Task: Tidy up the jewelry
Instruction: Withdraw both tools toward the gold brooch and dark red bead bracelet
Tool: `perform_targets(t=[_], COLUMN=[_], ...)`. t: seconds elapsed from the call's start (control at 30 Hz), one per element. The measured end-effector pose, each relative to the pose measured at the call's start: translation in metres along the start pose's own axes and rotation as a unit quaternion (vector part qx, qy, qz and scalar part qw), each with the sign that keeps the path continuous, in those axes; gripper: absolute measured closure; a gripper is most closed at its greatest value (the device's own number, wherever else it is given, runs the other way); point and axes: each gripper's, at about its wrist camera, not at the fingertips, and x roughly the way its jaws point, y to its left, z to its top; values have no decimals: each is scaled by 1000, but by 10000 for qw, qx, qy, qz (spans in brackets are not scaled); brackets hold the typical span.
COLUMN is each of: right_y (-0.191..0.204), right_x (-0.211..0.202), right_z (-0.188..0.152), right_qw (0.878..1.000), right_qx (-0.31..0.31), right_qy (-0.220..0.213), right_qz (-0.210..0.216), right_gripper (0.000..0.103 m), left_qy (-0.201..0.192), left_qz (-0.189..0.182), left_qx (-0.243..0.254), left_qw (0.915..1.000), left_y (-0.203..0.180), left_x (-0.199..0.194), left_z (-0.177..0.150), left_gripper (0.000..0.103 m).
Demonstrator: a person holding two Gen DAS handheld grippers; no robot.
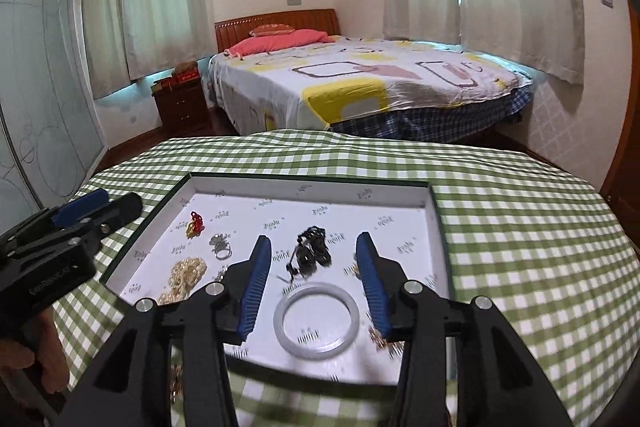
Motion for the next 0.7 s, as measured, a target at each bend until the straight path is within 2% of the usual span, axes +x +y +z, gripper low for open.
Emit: perform_targets(t=[0.23, 0.6, 0.7], right_y=[-7, -20, -21], right_x=[-24, -40, -43], right_z=[-23, -65, -75], right_qw=[9998, 9987, 9985], right_qx=[85, 199, 208], right_qy=[15, 219, 242], right_qz=[-195, -409, -454], right_gripper=[54, 49, 44], left_qy=[-131, -45, 30], left_qz=[65, 241, 299], left_qx=[-76, -116, -90], left_qw=[9999, 9996, 9995], left_y=[0, 2, 3], left_x=[-31, -61, -64], left_z=[-16, -55, -65], left_gripper=[40, 40, 40])
